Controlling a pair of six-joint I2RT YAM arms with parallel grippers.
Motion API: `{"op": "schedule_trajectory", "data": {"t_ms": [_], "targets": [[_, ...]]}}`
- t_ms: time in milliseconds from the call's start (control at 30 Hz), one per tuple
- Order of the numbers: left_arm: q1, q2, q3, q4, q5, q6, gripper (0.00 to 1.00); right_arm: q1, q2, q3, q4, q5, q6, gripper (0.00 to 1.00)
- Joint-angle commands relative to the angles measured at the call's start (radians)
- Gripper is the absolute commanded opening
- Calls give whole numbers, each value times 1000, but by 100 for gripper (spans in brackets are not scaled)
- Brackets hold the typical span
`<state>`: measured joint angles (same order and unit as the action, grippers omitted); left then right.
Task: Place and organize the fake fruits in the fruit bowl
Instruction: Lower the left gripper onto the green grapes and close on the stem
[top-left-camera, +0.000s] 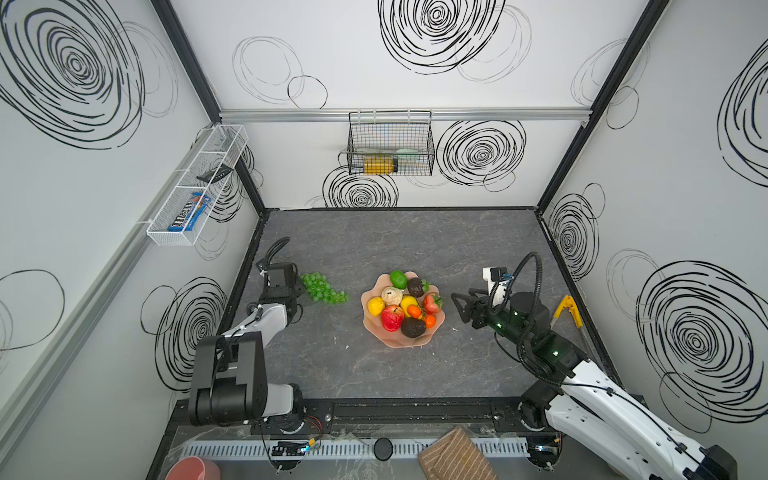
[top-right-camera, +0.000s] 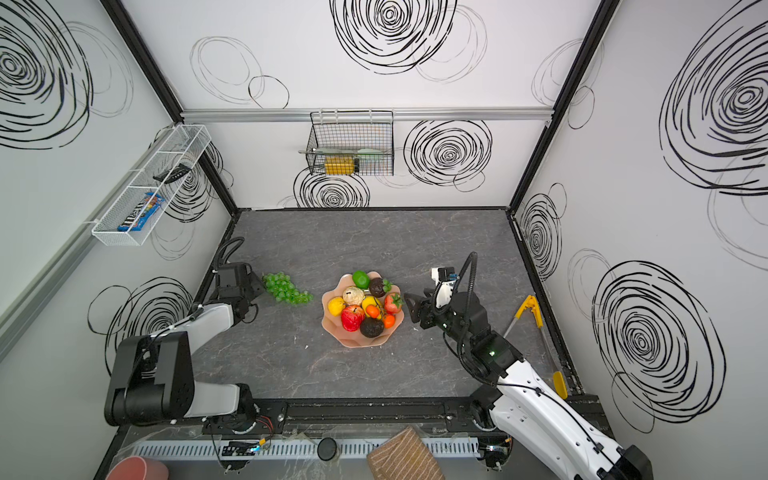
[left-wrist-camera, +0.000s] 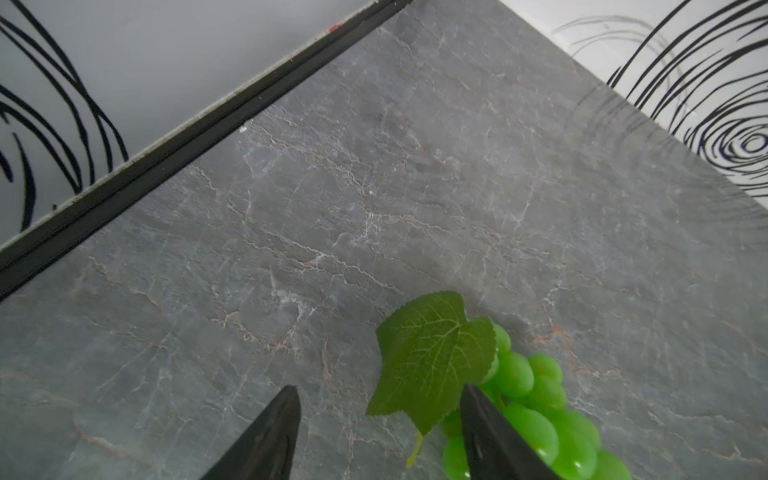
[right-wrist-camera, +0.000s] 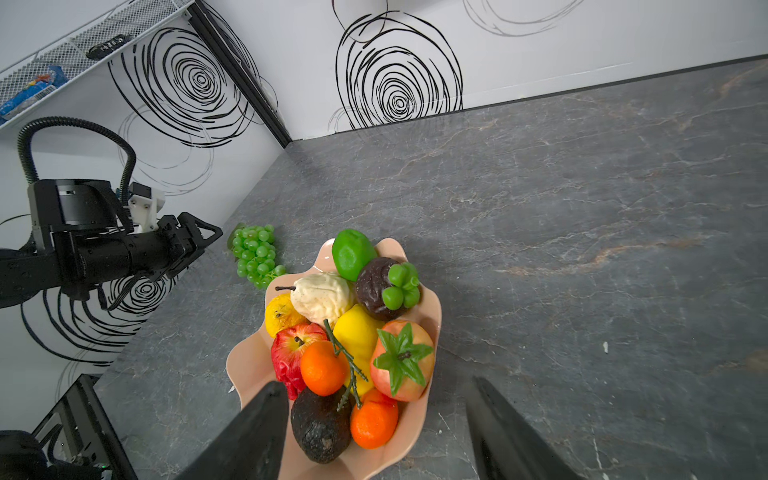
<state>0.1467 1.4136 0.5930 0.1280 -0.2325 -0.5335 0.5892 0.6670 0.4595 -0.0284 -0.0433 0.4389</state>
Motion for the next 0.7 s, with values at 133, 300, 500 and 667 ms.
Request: {"op": "schedule_trajectory", "data": {"t_ms": [133, 300, 500, 667], "targets": [[1, 28, 30, -7, 58, 27, 62, -23, -12, -19, 19, -32, -20, 72], [-2, 70, 49, -16, 105, 29, 58, -37, -13, -23, 18, -43, -22, 72], [2, 134, 105, -51, 115, 41, 53, -44, -14, -25, 16, -45, -20, 72], [25, 170, 140, -58, 129, 43, 53, -45, -12, -28, 15, -47, -20, 72]]}}
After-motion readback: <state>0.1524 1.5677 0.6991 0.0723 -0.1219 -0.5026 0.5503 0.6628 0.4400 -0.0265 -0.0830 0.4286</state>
